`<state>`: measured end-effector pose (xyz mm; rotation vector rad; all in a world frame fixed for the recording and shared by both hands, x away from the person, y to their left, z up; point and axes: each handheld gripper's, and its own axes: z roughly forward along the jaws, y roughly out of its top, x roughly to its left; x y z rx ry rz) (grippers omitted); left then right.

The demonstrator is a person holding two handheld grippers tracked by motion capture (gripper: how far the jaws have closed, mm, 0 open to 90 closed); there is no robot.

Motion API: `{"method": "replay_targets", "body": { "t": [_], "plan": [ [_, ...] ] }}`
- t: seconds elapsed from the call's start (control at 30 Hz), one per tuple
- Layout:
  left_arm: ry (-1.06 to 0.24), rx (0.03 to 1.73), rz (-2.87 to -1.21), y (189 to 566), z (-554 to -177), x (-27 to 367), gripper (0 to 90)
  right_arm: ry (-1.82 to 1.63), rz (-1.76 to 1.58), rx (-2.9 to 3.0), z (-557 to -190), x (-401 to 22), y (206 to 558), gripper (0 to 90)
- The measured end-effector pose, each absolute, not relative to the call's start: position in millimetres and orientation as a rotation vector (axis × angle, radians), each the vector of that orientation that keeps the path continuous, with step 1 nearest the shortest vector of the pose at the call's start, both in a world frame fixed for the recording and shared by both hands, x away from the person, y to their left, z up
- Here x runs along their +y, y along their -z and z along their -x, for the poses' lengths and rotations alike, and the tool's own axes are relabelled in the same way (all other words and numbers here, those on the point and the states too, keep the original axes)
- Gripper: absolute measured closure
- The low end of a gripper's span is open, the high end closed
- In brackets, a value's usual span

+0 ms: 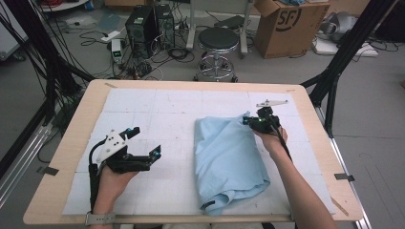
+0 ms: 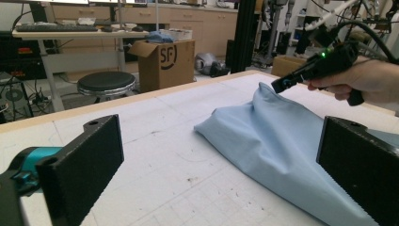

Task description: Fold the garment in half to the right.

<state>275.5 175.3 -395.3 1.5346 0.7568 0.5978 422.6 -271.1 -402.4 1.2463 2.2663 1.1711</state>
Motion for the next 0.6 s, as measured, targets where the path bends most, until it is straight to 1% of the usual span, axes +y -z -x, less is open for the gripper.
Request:
{"method": "replay_targets", "body": {
  "t": [0.13,0.27,0.33,0.4,0.6],
  "plan": [
    [-0.596,0.751,-1.531,394.8,-275.2,175.9,1.7,-1.192,-1.125,2.337,-430.6,-241.2,390.4,89.5],
    [-0.596,0.756,-1.530,395.0,-274.8,178.3,1.7,-1.146,-1.047,2.449,-444.3,-211.6,391.7,89.5],
    [-0.599,0.764,-1.524,395.1,-274.4,180.9,1.7,-1.145,-1.023,2.537,-450.0,-198.3,398.2,89.6],
    [-0.598,0.768,-1.525,395.5,-274.4,183.7,1.7,-1.054,-0.977,2.632,-454.0,-182.7,408.4,89.6],
    [-0.601,0.790,-1.513,397.5,-275.5,190.0,1.7,-0.913,-0.959,2.623,-477.3,-146.9,430.8,89.6]
  ]
}}
